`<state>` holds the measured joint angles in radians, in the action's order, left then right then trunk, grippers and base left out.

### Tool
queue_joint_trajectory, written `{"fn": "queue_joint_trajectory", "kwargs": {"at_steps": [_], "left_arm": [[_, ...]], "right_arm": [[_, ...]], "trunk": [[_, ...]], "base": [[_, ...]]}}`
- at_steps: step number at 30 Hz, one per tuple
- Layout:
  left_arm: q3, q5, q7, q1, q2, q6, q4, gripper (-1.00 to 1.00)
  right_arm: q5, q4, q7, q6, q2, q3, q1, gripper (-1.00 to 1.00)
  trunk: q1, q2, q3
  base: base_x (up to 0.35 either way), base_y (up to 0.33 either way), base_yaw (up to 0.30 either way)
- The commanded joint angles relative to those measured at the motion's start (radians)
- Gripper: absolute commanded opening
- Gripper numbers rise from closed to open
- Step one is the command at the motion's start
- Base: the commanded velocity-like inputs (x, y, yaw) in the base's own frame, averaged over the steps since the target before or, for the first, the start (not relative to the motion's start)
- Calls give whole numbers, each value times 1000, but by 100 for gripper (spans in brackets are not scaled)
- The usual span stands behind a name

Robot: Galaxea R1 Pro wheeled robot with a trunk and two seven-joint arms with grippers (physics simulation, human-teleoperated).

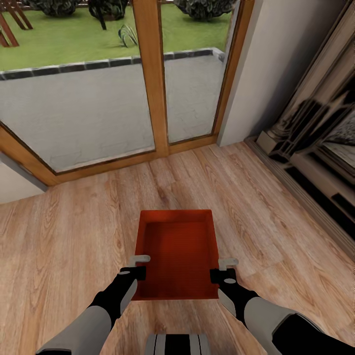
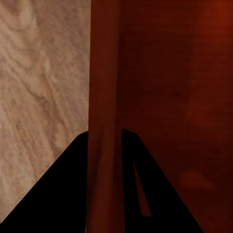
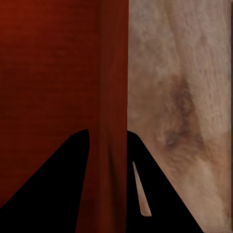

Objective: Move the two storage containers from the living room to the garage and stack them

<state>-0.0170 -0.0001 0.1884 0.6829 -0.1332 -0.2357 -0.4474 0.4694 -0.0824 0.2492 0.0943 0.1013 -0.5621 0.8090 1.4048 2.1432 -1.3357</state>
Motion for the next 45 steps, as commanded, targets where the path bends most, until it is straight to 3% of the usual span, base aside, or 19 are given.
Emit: {"fn": "queue_joint_trajectory", "kwargs": {"at_steps": [1,45], "left_arm": [[2,3,6,0,0,-7,-1,-100],[2,3,6,0,1,-6,-1,-100]], "right_arm": [[8,1,2,7,0,-2,1,-100],[-2,-33,1,44,0,-6,-1,-100]], "trunk": [[-4,-7,3],[-173,-315,141]], "base": [[0,0,0],[0,0,0]]}}
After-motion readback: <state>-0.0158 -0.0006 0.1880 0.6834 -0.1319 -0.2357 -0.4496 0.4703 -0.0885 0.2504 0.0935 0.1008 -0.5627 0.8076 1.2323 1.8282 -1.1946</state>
